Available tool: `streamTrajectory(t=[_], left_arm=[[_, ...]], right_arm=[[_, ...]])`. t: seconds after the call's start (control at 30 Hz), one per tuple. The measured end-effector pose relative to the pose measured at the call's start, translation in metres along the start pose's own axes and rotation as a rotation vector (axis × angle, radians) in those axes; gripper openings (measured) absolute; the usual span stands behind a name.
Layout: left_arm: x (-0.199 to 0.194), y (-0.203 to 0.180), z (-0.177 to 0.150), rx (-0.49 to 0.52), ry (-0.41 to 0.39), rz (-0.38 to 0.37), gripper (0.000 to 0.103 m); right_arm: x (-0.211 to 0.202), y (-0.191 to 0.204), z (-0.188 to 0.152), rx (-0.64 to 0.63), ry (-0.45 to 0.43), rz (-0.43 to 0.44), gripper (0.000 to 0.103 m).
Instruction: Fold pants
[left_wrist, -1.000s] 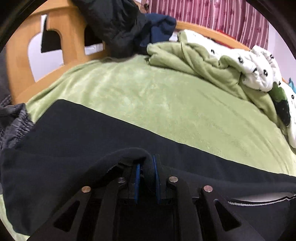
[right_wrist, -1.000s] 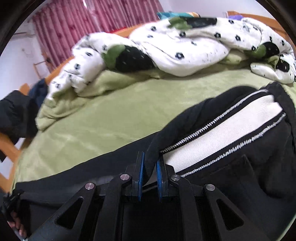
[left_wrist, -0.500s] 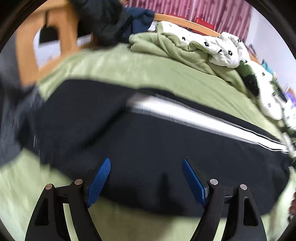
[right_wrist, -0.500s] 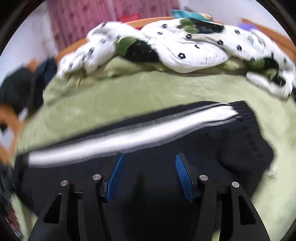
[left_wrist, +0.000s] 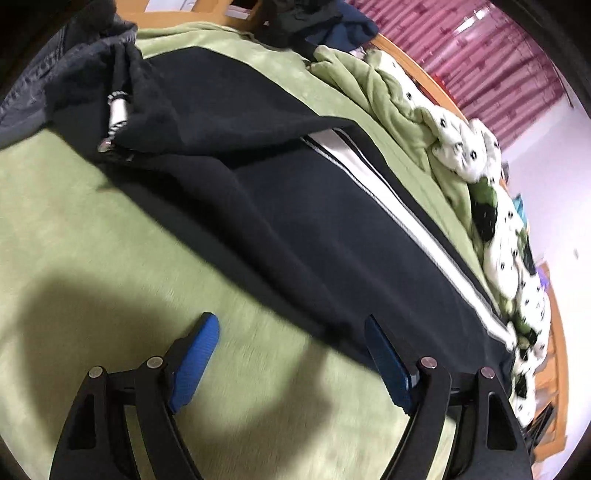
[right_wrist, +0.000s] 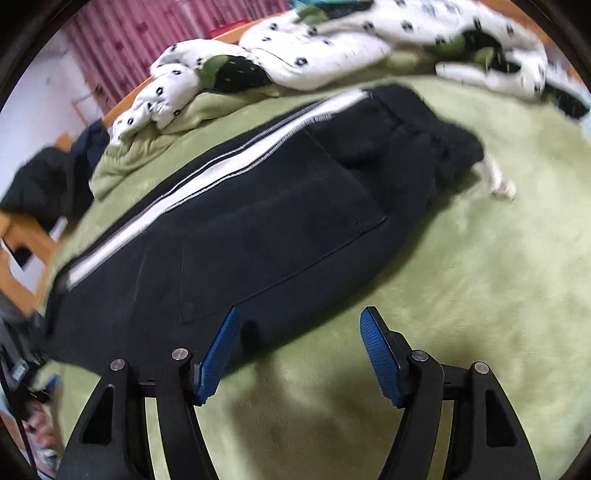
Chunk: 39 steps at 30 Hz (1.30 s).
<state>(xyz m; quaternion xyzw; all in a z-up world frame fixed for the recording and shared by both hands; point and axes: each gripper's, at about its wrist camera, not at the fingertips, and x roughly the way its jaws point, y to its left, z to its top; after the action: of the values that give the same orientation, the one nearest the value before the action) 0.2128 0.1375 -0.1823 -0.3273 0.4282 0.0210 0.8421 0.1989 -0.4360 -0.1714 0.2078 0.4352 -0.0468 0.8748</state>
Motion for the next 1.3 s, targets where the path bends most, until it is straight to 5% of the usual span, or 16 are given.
streamTrajectory(t=[0.23,0.3,0.37,0.43,0.53,0.67,0.83,1.07,1.3], left_arm=[[0.024,-0.012,0.026,-0.037,-0.075,0.027,0.087],[0.029,-0.011,0.033,-0.061,-0.116,0.077,0.066],[0.029,-0.007,0.036,-0.09,-0.135,0.144,0.024],[0.029,-0.007,0.037,-0.055,-0.114,0.133,0.016],[0.013,-0.01,0.034,-0.053,-0.116,0.105,0.013],[-0.01,-0.021,0.006,0.0,-0.091,0.098,0.013],[-0.043,-0.037,-0.063,0.136,-0.05,0.12,0.013],[-0.092,-0.025,-0.14,0.154,0.035,0.008,0.013],[-0.101,-0.04,-0.177,0.295,0.009,0.094,0.016]], right_arm=[[0.042,-0.003,0.028,0.074,-0.031,-0.045,0.064],[0.05,0.002,0.038,0.05,-0.019,-0.064,0.052],[0.053,0.001,0.044,0.063,-0.024,-0.068,0.036],[0.047,0.006,0.044,0.049,-0.024,-0.089,0.026],[0.023,-0.003,0.044,0.082,-0.042,-0.039,0.013],[-0.01,-0.021,0.035,0.111,-0.074,-0.004,0.011],[-0.062,-0.068,0.003,0.131,-0.09,0.0,0.011],[-0.142,-0.158,-0.051,0.147,-0.118,-0.041,0.011],[-0.146,-0.192,-0.084,0.127,-0.067,-0.063,0.022]])
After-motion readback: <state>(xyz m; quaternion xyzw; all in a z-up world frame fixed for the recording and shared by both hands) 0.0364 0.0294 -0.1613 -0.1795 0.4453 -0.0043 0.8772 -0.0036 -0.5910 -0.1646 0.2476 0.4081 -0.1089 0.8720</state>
